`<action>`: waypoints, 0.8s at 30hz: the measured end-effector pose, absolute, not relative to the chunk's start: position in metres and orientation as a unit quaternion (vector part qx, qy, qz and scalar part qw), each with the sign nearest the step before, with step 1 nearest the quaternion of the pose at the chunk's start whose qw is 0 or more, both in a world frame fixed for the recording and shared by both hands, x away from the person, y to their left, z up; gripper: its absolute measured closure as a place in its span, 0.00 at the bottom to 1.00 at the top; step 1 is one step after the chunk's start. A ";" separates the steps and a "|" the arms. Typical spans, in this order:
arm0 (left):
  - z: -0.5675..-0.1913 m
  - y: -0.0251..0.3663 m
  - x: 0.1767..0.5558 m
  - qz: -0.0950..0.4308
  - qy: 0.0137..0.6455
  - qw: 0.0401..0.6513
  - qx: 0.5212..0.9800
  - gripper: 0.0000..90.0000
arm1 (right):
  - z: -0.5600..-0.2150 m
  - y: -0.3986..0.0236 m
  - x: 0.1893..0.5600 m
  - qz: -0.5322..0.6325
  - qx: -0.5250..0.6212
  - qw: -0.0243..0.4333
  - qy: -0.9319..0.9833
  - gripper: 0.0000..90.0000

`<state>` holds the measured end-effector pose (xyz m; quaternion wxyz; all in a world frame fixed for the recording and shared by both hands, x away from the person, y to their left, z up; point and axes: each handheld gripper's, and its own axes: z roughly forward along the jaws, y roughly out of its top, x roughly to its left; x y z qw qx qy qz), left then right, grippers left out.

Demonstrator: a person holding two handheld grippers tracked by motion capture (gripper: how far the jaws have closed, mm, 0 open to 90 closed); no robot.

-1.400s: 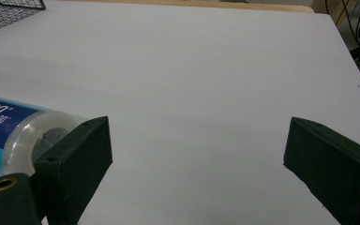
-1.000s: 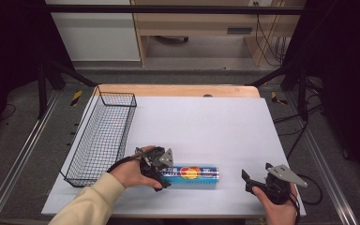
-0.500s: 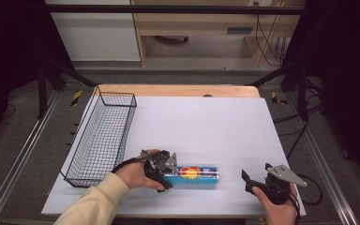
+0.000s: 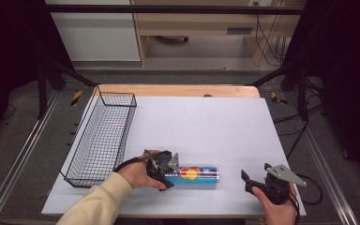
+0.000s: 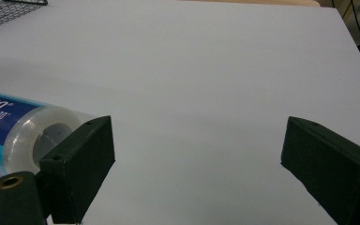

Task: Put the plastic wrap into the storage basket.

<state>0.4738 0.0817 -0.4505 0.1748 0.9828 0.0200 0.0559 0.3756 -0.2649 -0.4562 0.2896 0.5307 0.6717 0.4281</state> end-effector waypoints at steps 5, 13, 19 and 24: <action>-0.451 0.079 0.473 0.059 0.013 0.171 0.983 0.32 | -0.456 -0.265 0.376 0.429 0.529 0.289 0.673 0.12; -0.451 0.079 0.473 0.056 0.012 0.169 0.984 0.33 | -0.457 -0.265 0.376 0.429 0.528 0.289 0.673 0.12; -0.451 0.079 0.473 0.056 0.008 0.168 0.984 0.33 | -0.456 -0.265 0.376 0.430 0.530 0.288 0.672 0.12; -0.450 0.077 0.472 0.059 0.004 0.164 0.985 0.33 | -0.457 -0.265 0.376 0.429 0.529 0.289 0.673 0.13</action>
